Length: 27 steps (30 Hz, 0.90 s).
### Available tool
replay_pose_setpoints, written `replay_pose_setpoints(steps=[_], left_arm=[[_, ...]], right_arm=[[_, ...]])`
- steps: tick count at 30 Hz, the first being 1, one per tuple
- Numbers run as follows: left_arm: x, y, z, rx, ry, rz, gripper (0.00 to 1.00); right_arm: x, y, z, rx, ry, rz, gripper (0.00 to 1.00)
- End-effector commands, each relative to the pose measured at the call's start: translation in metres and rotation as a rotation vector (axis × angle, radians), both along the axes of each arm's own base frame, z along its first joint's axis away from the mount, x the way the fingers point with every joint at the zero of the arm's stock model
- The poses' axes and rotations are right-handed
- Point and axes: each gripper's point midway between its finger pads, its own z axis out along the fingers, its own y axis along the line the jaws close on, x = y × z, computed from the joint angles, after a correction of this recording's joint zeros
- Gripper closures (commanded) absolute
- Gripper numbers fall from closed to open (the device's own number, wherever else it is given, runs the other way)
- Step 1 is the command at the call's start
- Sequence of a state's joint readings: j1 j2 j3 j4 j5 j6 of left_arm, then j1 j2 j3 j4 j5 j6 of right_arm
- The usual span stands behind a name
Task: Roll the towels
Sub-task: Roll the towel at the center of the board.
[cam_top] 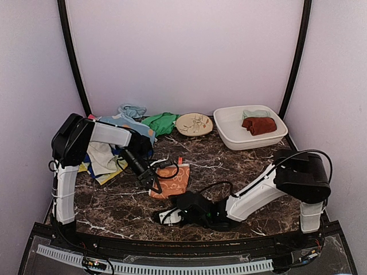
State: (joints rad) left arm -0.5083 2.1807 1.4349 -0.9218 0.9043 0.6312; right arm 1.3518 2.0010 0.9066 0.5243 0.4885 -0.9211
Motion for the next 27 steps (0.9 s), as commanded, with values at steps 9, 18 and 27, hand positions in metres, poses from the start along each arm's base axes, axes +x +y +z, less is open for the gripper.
replay_pose_setpoints(steps=[9,18,27], left_arm=[[0.019,0.005,0.014,-0.040,-0.134,0.021,0.65],[0.027,0.033,0.051,-0.144,-0.394,0.103,0.22],[0.022,0.046,0.070,-0.196,-0.636,0.075,0.24]], right_arm=[[0.054,0.004,-0.008,0.131,0.312,-0.219,0.84],[0.046,-0.009,-0.008,0.297,0.972,-0.314,1.00],[0.045,0.011,-0.004,0.263,1.164,-0.291,1.00]])
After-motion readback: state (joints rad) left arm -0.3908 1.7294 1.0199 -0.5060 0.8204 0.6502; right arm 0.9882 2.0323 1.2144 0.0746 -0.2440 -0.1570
